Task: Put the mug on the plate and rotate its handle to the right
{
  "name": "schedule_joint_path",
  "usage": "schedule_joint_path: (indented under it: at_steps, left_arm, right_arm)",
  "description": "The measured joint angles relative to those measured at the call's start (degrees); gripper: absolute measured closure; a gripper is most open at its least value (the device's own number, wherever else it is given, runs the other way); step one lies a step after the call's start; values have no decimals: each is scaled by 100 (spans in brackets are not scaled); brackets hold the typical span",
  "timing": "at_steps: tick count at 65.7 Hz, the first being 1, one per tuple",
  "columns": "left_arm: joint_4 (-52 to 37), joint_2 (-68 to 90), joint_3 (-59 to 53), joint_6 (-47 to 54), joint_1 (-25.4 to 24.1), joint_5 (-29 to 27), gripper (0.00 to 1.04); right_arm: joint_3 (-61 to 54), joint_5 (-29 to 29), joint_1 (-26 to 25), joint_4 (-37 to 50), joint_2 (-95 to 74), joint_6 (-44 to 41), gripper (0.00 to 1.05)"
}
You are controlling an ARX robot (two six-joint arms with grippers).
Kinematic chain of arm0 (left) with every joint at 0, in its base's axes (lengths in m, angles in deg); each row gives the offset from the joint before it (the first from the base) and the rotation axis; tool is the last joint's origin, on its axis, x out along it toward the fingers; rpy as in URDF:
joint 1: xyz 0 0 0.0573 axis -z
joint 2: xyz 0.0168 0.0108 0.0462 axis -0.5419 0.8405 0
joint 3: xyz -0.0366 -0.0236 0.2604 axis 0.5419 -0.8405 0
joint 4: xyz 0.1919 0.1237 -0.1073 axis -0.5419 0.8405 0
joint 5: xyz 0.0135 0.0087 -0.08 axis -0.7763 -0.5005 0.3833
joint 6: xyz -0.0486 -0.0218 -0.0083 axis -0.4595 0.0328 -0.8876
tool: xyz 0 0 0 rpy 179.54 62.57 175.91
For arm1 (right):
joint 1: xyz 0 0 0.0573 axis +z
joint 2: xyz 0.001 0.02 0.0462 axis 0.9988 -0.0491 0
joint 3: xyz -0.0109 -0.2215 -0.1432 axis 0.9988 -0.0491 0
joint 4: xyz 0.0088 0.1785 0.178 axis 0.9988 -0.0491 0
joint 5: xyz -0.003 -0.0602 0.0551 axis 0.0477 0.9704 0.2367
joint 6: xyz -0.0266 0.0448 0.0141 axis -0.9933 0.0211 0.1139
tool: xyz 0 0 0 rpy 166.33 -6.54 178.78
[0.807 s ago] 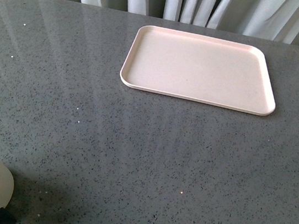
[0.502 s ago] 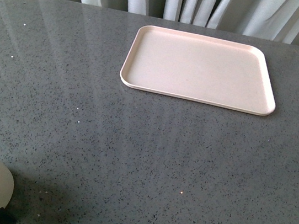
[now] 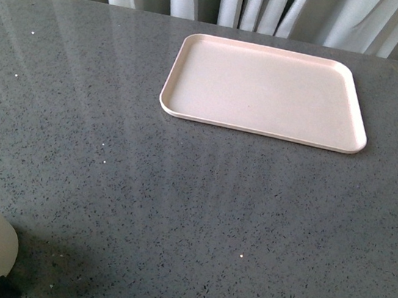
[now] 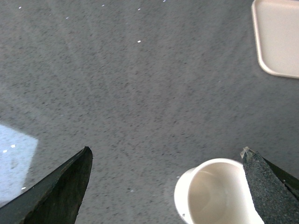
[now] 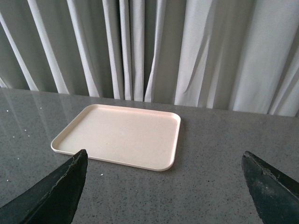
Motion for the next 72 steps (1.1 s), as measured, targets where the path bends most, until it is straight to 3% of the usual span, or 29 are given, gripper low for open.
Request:
schedule_joint_path:
  at_steps: [9,27,72]
  left_arm:
    - [400,608,339,973,-514,107,9]
    - [708,1246,369,2100,-627,70,9]
    - [417,2566,424,2653,411,111,9]
  right_arm:
    - [0,0,0,0,0,0,9]
    - [0,0,0,0,0,-2,9]
    - [0,0,0,0,0,0,9]
